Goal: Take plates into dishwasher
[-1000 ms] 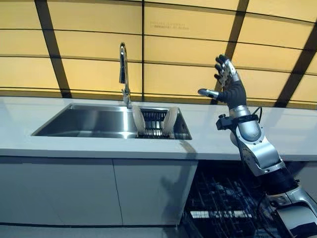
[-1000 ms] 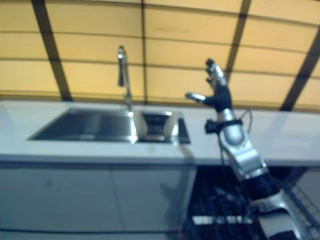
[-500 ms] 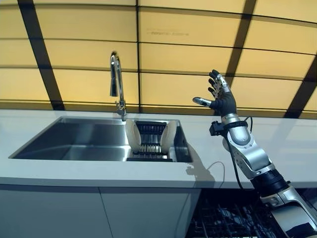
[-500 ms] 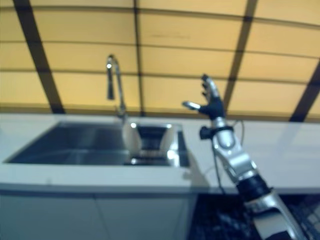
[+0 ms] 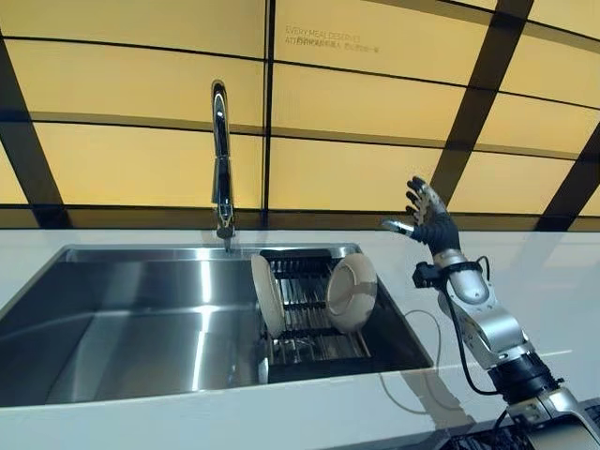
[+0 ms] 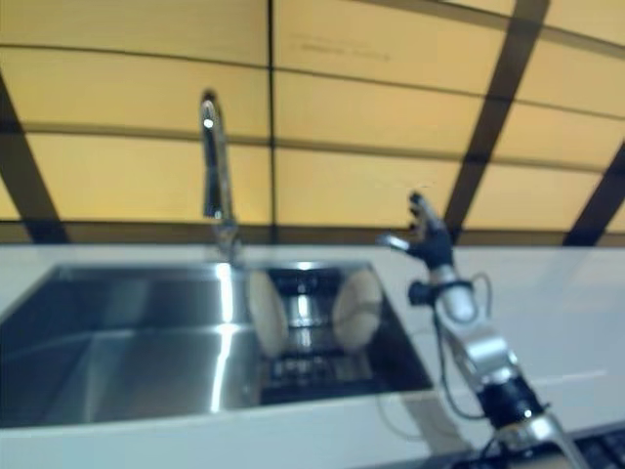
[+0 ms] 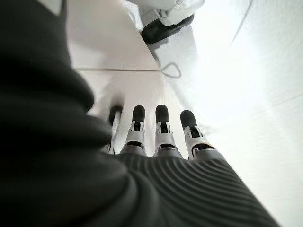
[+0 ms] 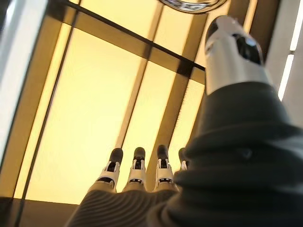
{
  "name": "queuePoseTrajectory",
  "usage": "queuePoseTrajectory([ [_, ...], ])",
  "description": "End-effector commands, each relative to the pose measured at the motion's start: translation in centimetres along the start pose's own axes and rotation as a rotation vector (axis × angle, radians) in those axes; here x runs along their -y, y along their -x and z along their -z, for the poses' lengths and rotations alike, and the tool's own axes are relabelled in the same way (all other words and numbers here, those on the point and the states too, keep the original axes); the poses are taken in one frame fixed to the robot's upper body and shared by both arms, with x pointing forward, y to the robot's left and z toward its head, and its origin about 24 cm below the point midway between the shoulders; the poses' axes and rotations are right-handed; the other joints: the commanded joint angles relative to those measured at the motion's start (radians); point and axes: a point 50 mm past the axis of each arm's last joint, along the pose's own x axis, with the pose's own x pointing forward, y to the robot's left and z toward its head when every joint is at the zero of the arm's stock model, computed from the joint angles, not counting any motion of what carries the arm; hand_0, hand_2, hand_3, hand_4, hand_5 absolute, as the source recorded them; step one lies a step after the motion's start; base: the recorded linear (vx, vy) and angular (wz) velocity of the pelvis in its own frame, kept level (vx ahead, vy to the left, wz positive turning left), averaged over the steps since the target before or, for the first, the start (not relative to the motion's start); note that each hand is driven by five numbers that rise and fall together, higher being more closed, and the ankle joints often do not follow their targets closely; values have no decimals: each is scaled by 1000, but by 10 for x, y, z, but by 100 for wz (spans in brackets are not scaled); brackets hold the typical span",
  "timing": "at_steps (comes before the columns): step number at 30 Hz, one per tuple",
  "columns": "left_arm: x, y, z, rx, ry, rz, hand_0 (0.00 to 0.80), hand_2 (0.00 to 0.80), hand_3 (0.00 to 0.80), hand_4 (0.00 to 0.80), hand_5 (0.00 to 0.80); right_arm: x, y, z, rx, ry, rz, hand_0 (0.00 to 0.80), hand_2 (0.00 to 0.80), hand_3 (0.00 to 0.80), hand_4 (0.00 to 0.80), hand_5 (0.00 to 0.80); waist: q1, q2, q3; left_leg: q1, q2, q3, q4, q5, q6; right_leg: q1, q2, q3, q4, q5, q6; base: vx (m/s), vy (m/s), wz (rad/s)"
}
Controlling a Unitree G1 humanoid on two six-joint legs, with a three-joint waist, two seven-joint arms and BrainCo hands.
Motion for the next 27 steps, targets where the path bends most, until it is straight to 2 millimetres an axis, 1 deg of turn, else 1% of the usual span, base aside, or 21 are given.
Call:
queuePoseTrajectory([
  [1,-14,0,-16,52,13,-30,0,0,0,0,0,28,-13,-38,142,25,69,0,0,0,0,0,3,9,-4,9,69,-7,-8,-44,-78,-28,14,-58,-317,241,-38,173,-53,19],
  [3,-17,0,-17,51,11,-40,0,0,0,0,0,32,-16,-41,147,21,79,0,0,0,0,0,-2,6,3,33,74,-13,-20,-51,-87,-16,27,-66,-450,232,-34,143,-100,19],
  [4,-19,0,-16,45,17,-49,0,0,0,0,0,33,-17,-42,149,12,81,0,0,0,0,0,-7,2,7,43,75,-16,-28,-57,-91,-21,31,-60,-517,239,-25,106,-108,16],
  [5,-19,0,-15,41,22,-54,0,0,0,0,0,33,-17,-42,148,9,82,0,0,0,0,0,-9,-2,8,47,73,-18,-31,-62,-92,-26,33,-52,-552,252,-18,102,-113,17],
  [7,-20,0,-10,24,35,-72,0,0,0,0,0,27,-18,-42,146,-10,78,0,0,0,0,0,-25,-14,16,71,67,-34,-50,-84,-95,-66,42,-12,-660,335,15,102,-155,17],
  [8,-20,0,-10,21,37,-74,0,0,0,0,0,26,-18,-42,145,-14,78,0,0,0,0,0,-27,-14,18,74,67,-37,-53,-87,-95,-72,44,-8,-666,343,17,93,-177,13],
  [9,-21,0,-8,13,39,-80,0,0,0,0,0,25,-18,-43,140,-21,86,0,0,0,0,0,-33,-11,21,86,73,-52,-69,-89,-93,-92,52,11,-661,346,18,72,-157,8],
  [10,-21,0,-6,3,39,-82,0,0,0,0,0,25,-18,-43,133,-28,89,0,0,0,0,0,-33,-12,19,89,77,-60,-78,-89,-92,-85,57,17,-665,336,21,69,-189,12],
  [13,-21,1,-1,-17,59,-94,0,0,0,0,0,24,-19,-40,105,-68,91,0,0,0,0,0,-24,-20,6,77,92,-59,-85,-76,-102,-33,66,11,-709,320,23,32,-190,27],
  [16,-18,1,2,-21,94,-80,0,0,0,0,0,25,-18,-36,66,-96,77,0,0,0,0,0,-19,-31,-13,69,113,-52,-85,-69,-122,28,78,-1,-747,299,16,56,-186,22],
  [19,-14,1,2,-14,90,-66,0,0,0,0,0,25,-17,-32,36,-141,57,0,0,0,0,0,-20,-36,-24,73,126,-43,-85,-71,-133,49,84,-5,-761,286,8,33,-134,15],
  [23,-9,0,-1,8,103,-52,0,0,0,0,0,22,-14,-20,-50,-186,23,0,0,0,0,0,-26,-41,-30,84,138,-30,-85,-72,-143,65,93,-6,-766,270,-5,22,-125,4],
  [24,-8,0,-2,14,110,-51,0,0,0,0,0,23,-12,-15,-90,-183,8,0,0,0,0,0,-30,-44,-31,90,145,-21,-85,-72,-150,71,99,-7,-769,264,-11,27,-111,-4],
  [27,-6,0,-1,14,111,-53,0,0,0,0,0,28,-13,-12,-131,-186,-1,0,0,0,0,0,-34,-48,-30,98,155,-12,-80,-72,-161,79,111,-3,-773,259,-20,34,-107,1],
])
